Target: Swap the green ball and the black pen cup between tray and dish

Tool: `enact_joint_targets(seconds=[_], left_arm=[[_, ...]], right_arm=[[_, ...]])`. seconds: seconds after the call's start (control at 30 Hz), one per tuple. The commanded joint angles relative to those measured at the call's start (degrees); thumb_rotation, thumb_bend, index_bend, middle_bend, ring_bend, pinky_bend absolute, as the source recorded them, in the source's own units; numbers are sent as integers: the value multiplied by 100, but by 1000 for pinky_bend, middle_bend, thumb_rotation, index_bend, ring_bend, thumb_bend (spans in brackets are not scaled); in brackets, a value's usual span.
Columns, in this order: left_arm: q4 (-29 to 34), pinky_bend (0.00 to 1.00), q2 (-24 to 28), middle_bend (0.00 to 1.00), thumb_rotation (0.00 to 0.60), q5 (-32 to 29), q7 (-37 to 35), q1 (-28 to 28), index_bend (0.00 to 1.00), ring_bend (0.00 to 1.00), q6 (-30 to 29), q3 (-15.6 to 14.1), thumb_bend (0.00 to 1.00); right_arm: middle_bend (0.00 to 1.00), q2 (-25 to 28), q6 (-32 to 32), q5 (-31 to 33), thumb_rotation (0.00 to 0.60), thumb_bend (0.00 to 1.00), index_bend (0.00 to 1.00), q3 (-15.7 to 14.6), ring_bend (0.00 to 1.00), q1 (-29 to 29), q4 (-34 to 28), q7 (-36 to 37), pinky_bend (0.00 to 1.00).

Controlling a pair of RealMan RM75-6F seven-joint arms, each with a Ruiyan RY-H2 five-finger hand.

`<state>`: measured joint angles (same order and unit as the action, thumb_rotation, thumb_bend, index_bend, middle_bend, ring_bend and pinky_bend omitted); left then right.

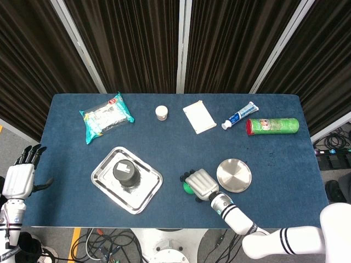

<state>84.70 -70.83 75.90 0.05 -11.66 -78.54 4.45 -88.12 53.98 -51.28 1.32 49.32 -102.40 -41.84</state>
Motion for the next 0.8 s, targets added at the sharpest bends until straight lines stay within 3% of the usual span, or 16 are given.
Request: enact_joint_targets(seconds=[0.03, 0.37, 0.8], left_arm=[[-4, 213, -1, 50, 600, 11, -8, 10, 126, 11, 0, 7, 152], [-44, 213, -36, 50, 600, 58, -33, 30, 126, 11, 40, 26, 153], [-33, 213, -36, 50, 600, 103, -73, 46, 131, 11, 66, 59, 152]], right_arm=[[299, -27, 23, 17, 600, 75, 313, -9, 295, 17, 24, -15, 692], [414, -102, 128, 10, 600, 161, 455, -74, 431, 35, 85, -46, 766], [493, -60, 334, -297, 600, 231, 594, -30, 506, -58, 93, 160, 815]])
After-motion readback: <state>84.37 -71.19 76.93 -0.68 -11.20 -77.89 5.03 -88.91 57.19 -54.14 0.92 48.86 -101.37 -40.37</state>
